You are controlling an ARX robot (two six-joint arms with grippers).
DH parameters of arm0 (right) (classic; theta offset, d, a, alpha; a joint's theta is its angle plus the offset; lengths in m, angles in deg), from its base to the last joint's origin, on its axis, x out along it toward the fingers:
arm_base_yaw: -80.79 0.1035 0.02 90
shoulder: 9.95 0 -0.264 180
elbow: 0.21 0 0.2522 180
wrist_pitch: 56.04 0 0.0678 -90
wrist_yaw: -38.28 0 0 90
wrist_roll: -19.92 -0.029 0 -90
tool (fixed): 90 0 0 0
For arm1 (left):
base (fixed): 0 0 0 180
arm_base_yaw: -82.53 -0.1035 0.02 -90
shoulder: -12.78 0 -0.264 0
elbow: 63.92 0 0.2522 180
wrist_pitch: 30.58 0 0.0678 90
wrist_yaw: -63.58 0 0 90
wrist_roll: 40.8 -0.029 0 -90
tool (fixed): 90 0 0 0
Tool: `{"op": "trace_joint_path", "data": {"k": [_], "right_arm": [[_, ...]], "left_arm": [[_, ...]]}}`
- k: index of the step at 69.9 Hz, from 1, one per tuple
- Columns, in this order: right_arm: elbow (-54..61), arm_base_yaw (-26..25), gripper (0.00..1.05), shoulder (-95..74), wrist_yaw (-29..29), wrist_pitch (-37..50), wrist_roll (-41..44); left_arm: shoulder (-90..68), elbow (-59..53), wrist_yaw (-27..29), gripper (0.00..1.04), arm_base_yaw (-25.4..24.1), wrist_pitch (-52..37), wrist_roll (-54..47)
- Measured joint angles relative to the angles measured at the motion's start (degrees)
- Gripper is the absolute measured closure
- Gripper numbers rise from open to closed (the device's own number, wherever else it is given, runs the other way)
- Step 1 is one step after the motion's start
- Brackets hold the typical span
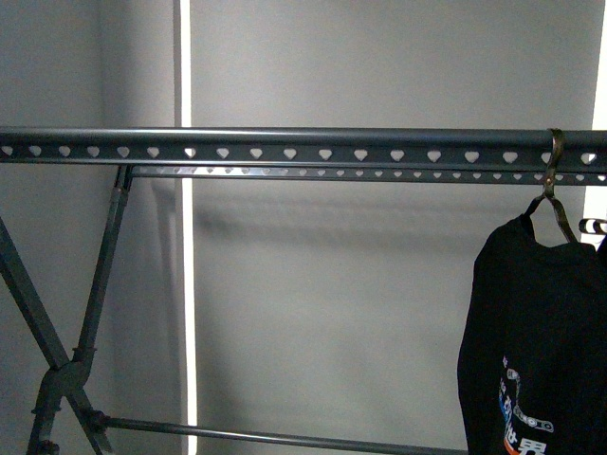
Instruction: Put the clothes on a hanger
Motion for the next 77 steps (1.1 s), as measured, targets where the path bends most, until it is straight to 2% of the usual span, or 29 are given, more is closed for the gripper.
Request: {"op": "trace_joint_path", "data": {"k": [1, 3, 7, 17, 21, 26, 30, 50, 58, 77], "right_arm": [[1.27, 0.26, 0.17, 1.70, -1.68, -1.42, 1.27], [8.15, 0.83, 0.26, 10.88, -6.62, -9.64, 4.22], [17.00, 1.36, 0.40, 23.32, -10.91, -18.60, 7.10], [19.61, 4.31, 0.66, 31.50, -13.62, -20.65, 8.85], [19.96, 5.31, 0.77, 32.79, -14.84, -21.22, 9.05], [20.68, 9.97, 0.91, 34.47, -20.76, -22.38, 9.25], [21.38, 12.33, 1.03, 35.95, -21.00, -23.10, 9.62], [24.35, 12.52, 1.02, 40.54, -21.62, -24.55, 9.62], [24.33, 12.52, 1.02, 48.52, -21.66, -34.07, 9.62], [24.33, 12.52, 1.02, 50.47, -21.66, -34.60, 9.62]], "left_arm": [[0.17, 0.00, 0.00, 1.01, 0.00, 0.20, 0.00], [1.03, 0.00, 0.00, 1.01, 0.00, 1.01, 0.00], [2.27, 0.00, 0.07, 1.01, 0.00, 2.27, 0.02], [4.28, 0.00, -0.07, 1.01, 0.00, 4.31, 0.00], [7.89, 0.02, -0.07, 1.01, 0.00, 9.27, 0.02], [13.33, 0.02, 0.02, 1.01, 0.00, 14.05, 0.02], [13.97, 0.02, 0.09, 1.01, 0.00, 14.40, 0.02], [14.05, 0.02, 0.04, 1.01, 0.00, 14.49, 0.02], [14.12, 0.02, 0.04, 1.01, 0.00, 14.51, 0.02], [14.14, 0.02, 0.02, 1.01, 0.00, 14.51, 0.02]]}}
